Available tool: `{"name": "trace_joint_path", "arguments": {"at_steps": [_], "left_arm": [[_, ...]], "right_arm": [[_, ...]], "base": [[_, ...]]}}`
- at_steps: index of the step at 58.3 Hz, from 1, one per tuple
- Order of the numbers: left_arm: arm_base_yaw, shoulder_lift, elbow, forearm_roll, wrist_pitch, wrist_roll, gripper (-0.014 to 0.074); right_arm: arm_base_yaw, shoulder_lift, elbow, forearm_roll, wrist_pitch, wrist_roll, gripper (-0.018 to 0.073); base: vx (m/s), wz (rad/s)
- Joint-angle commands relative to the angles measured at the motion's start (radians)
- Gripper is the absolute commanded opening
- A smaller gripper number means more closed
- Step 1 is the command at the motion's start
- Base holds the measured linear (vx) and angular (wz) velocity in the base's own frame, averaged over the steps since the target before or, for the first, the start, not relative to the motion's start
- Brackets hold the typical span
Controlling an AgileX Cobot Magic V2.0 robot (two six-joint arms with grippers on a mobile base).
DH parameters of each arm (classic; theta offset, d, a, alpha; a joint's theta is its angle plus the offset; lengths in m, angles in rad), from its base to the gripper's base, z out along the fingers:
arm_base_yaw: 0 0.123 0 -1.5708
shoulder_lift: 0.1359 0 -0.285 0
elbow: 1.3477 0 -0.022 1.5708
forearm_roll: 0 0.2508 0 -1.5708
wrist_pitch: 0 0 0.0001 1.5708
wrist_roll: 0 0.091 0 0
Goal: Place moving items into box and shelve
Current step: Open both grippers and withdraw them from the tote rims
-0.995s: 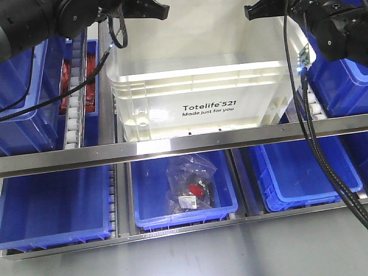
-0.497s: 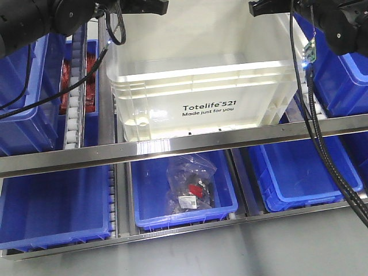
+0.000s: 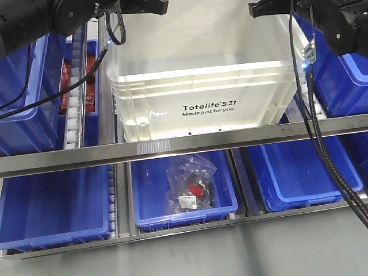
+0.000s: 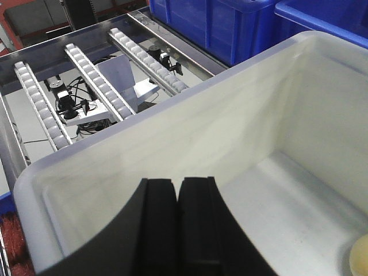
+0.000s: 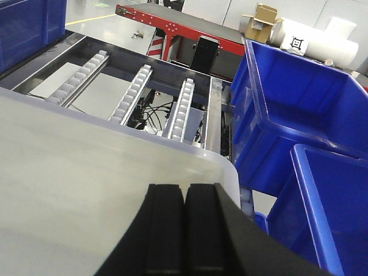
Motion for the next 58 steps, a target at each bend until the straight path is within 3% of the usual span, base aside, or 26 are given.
{"name": "trace_joint_path", "arguments": {"at_steps": [1,11,17,29,47,58], "left_arm": [[-0.005,-0.058,-0.036,-0.042,-0.079,-0.029,-0.0008],[-0.02,-0.069,-0.036,-0.124,-0.068,-0.049,-0.0007],[-0.029,-0.108,-0.036,-0.133,-0.043,-0.047,-0.0007],[-0.042,-0.316,0.008,-0.133,0.175,-0.033,-0.0007],[-0.042,-0.707,0.395,-0.136,0.161,-0.03,-0.0007],[-0.038,-0.905,0.666,-0.216,0.171,-0.029,-0.0007]], "right_arm": [[-0.006,-0.054,-0.034,0.001,-0.079,-0.004,-0.0008],[-0.006,-0.054,-0.034,0.001,-0.079,-0.004,-0.0008],[-0.006,-0.054,-0.034,0.001,-0.079,-0.004,-0.0008],[-0.006,-0.054,-0.034,0.001,-0.079,-0.004,-0.0008],[-0.006,-0.054,-0.034,0.001,-0.079,-0.004,-0.0008],[-0.006,-0.054,-0.034,0.001,-0.079,-0.004,-0.0008]], "base": [[0.0,0.0],[0.0,0.0],[0.0,0.0],[0.0,0.0],[0.0,0.0],[0.0,0.0]]}}
